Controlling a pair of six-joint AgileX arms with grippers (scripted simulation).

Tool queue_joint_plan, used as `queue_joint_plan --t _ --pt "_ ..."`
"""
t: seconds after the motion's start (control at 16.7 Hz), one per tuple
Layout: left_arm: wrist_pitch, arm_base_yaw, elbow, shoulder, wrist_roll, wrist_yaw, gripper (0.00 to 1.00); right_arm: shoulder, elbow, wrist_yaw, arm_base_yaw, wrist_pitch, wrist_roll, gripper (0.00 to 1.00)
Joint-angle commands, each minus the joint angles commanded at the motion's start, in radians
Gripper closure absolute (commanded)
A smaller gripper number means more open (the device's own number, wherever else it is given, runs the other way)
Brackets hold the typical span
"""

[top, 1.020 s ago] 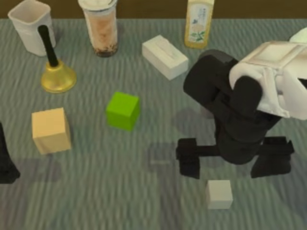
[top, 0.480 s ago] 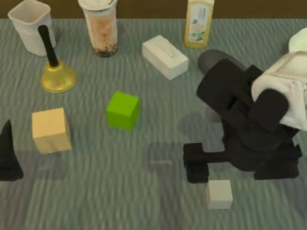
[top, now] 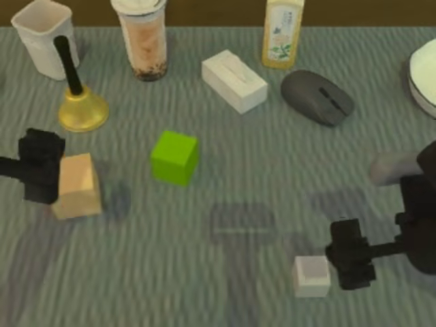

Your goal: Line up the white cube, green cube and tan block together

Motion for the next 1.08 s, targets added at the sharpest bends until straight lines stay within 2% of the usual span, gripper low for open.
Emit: queue_joint_plan --t 0.3,0.54,0.78,1.08 --pt "-0.376 -0.106 0.473 0.605 -0.016 0.013 0.00 -0.422 -0.308 -0.011 -0.146 0.229 -0.164 0.00" --pt "-0.590 -0.166 0.794 1.040 -0.046 0.004 0.00 -0.695 -0.512 -0.013 -0.304 0.400 -0.288 0.00" --pt "-0.693 -0.205 1.044 1.326 -0.082 -0.019 0.00 -0.898 -0.654 -0.008 -0.475 0.552 -0.394 0.00" --pt "-0.706 -0.226 1.257 1.500 -0.121 -0.053 0.00 -1.066 -0.745 -0.001 -0.643 0.681 -0.477 0.00"
